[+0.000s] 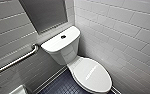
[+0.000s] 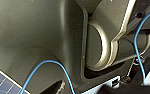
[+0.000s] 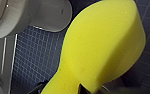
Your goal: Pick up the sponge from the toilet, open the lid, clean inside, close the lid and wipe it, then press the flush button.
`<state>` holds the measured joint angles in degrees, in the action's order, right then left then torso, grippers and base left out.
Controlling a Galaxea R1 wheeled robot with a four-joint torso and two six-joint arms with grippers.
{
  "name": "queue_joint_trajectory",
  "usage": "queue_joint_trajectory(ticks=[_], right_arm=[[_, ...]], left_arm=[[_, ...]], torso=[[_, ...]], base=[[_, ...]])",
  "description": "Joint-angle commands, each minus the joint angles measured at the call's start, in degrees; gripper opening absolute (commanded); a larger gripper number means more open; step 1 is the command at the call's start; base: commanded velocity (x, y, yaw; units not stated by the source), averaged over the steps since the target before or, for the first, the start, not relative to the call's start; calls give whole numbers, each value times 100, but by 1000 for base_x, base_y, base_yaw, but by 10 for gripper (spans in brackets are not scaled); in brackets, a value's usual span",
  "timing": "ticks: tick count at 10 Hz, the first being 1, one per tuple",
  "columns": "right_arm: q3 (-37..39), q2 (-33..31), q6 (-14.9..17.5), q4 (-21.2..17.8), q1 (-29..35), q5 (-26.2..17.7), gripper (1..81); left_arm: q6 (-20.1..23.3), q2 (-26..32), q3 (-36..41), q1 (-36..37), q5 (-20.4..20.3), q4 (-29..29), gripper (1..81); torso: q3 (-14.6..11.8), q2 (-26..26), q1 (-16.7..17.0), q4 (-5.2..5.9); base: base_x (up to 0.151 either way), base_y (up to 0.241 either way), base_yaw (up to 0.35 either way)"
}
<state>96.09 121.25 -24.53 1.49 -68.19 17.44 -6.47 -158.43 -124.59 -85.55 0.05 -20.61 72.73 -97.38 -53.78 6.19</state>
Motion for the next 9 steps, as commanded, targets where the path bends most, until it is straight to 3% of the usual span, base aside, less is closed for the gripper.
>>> queue_joint_trajectory(ticks=[1,2,3,5,6,9], right_arm=[[321,260,-623,79,-1384,1156,10],[435,463,-615,115,-1718,1165,10],[665,728,-597,159,-1983,1165,10],[1515,1473,-597,343,-2422,1165,10],[1769,1693,-597,369,-2555,1173,10],[2562,2362,-597,624,-2818,1113,10]], left_arm=[[15,118,110,-247,157,-13,811],[15,144,110,-291,-109,-4,811],[6,144,110,-292,-163,-4,811],[6,136,75,-300,-146,-13,811],[6,136,57,-300,-137,-22,811],[23,48,-30,-300,-110,-57,811]], torso=[[0,0,0,0],[0,0,0,0],[0,573,369,0],[-2,619,402,0],[-434,761,494,0],[-789,1270,820,0]], base=[[0,0,0],[0,0,0],[0,0,0],[0,0,0],[0,0,0],[0,0,0]])
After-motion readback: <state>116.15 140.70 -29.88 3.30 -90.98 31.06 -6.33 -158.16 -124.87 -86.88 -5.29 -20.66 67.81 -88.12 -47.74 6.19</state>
